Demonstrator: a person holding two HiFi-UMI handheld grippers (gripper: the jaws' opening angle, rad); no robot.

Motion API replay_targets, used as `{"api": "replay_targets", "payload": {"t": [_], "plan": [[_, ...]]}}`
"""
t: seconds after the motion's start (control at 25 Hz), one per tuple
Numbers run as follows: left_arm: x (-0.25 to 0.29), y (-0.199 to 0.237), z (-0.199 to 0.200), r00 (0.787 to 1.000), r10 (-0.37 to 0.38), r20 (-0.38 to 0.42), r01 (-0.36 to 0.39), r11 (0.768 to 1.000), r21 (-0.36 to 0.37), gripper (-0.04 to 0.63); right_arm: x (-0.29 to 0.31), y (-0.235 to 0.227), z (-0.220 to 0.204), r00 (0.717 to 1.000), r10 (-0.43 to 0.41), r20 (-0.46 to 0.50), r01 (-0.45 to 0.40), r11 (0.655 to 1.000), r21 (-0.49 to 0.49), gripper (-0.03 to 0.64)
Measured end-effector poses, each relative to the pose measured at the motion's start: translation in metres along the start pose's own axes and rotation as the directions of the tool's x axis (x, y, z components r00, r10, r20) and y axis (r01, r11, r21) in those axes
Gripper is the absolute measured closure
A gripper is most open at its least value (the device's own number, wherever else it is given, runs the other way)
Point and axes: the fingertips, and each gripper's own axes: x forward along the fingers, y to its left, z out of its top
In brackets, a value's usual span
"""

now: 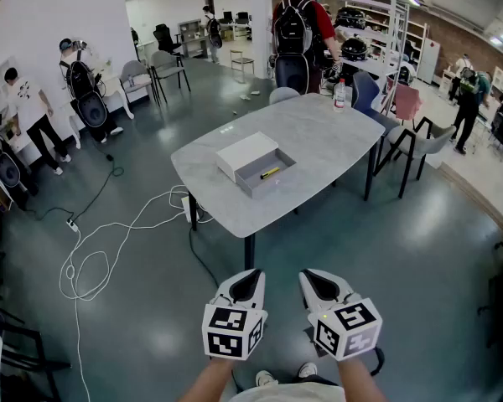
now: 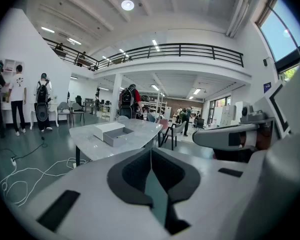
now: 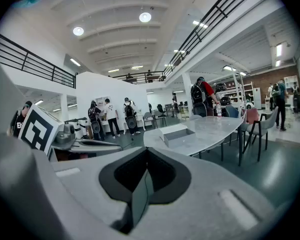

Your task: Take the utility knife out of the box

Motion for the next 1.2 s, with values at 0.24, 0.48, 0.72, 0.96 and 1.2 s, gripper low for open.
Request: {"api": "replay_targets", "payload": {"t": [0.24,0.48,0.72,0.96,1.2], "plan": [[0.006,0.003,0.004,1.000,-0.012,-0.003,0.012,1.000,0.003,0.578,0.007,-0.002,0.002,1.000,0.004,-0.006,-0.004,1.000,0.004,0.612],[0.024,0.008,0.008,1.000,-0.009,-0.007,0.009,1.000,0.002,0.578,0.019,-0.015,0.003,1.000,0.010,-0.007,-0.010,1.000,0.012,0.612],[0.054,0.012,0.015,1.000,0.004,-0.021,-0.004,1.000,0.009,0.578,0.038,-0.043,0.010,1.000,0.028,-0.003,-0.028,0.999,0.033,0.612],[0.101,0.015,0.029,0.999,0.034,-0.038,-0.034,0.999,-0.001,0.578,0.063,-0.085,0.025,0.999,0.054,-0.010,-0.053,0.998,0.041,0.612],[0.153,0.008,0.044,0.997,0.054,-0.057,-0.053,0.999,0.004,0.578,0.085,-0.135,0.039,0.997,0.082,-0.015,-0.081,0.995,0.051,0.612]]}}
